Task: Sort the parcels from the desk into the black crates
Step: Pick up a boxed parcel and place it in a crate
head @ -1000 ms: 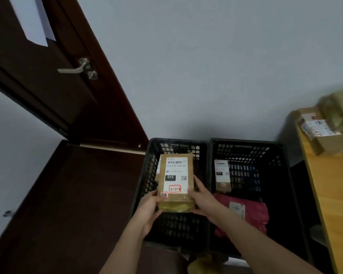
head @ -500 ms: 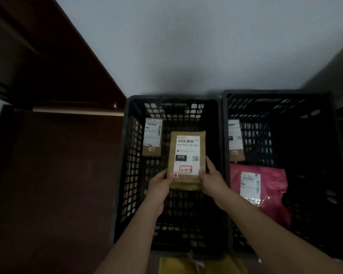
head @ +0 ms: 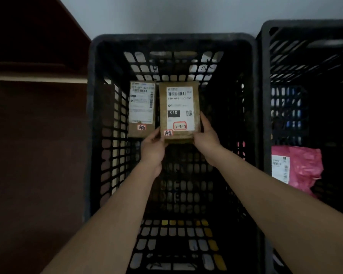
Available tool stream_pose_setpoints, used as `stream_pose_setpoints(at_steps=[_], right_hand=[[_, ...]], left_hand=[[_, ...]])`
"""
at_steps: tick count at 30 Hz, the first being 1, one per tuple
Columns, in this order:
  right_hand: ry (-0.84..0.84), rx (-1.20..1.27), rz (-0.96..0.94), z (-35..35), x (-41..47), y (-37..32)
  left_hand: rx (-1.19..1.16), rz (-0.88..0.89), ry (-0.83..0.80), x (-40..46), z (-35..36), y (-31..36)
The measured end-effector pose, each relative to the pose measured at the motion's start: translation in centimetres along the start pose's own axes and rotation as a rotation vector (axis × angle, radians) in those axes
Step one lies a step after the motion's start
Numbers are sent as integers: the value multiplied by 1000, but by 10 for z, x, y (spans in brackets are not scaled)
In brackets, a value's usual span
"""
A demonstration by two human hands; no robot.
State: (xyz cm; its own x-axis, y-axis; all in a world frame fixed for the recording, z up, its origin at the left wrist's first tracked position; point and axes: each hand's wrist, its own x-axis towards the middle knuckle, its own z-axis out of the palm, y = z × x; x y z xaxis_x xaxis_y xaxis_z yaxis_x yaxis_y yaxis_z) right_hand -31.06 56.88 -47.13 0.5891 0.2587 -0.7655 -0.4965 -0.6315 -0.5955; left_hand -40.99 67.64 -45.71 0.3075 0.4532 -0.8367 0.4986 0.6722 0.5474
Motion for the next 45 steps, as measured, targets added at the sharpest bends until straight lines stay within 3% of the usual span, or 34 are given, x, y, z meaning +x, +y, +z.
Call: stream_pose_setpoints(at_steps=[8, 15, 20, 23, 25, 27, 33, 45], right_hand=[[50, -196, -59, 6, 3, -14], [-69, -163, -55, -6, -30, -34], [-86, -278, -212, -13, -75, -50], [-126, -548, -332, -16, -106, -59], [-128, -781, -399, -22, -134, -63], [-87, -910, -471, -31, -164, -68], [106, -1032, -495, -75, -242, -86], [553, -826, -306, -225, -371, -84]], left_hand=[[88, 91, 218, 6, 5, -5], [15, 36, 148, -16, 2, 11], [499, 148, 33, -50, -18, 27], [1002, 286, -81, -75, -32, 39], [1384, 327, -67, -99, -39, 51], [1553, 391, -52, -126, -41, 66], [1678, 548, -108, -202, -24, 107], [1832, 930, -276, -333, 116, 142]])
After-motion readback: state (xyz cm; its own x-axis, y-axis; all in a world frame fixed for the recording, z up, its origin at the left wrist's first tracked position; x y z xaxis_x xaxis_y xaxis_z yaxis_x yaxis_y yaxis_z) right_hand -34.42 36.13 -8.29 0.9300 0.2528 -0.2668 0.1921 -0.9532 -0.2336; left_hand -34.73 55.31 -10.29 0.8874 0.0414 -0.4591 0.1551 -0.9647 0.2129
